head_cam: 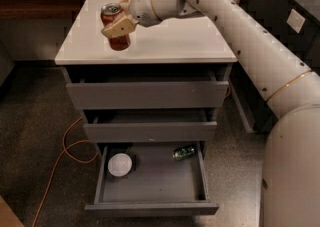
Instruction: Place coke can into bottom drawer
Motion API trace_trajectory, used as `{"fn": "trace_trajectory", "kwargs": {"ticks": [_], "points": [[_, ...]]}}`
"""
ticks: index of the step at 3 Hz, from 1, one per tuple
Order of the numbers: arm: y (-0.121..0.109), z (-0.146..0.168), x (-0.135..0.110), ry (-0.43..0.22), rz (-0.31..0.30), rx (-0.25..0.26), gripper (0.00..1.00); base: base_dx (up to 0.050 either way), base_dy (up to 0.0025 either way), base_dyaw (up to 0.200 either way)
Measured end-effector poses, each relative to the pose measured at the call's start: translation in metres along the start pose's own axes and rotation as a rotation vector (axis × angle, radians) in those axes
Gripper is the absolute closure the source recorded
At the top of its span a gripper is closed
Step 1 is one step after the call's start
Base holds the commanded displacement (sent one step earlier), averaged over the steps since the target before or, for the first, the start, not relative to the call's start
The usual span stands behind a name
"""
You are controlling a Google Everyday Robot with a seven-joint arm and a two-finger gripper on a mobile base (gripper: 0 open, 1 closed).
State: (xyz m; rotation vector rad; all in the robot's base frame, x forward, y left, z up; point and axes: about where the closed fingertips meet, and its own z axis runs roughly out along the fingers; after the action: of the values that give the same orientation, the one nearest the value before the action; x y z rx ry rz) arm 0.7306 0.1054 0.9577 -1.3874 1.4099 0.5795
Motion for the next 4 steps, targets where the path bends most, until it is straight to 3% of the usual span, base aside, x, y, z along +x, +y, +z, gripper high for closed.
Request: {"fn": "trace_trajectory", "kwargs": {"ticks": [2, 3, 4], "points": [[0.044, -0.022, -0.002, 0.05, 0.011, 0.038, 1.0, 0.0, 0.0, 0.0], [0.065, -0.022, 0.015, 0.038, 0.052, 0.057, 1.0, 0.0, 0.0, 0.0], [0.07, -0.026, 0.036, -0.02, 0.1, 0.152, 1.0, 0.0, 0.0, 0.0]]}}
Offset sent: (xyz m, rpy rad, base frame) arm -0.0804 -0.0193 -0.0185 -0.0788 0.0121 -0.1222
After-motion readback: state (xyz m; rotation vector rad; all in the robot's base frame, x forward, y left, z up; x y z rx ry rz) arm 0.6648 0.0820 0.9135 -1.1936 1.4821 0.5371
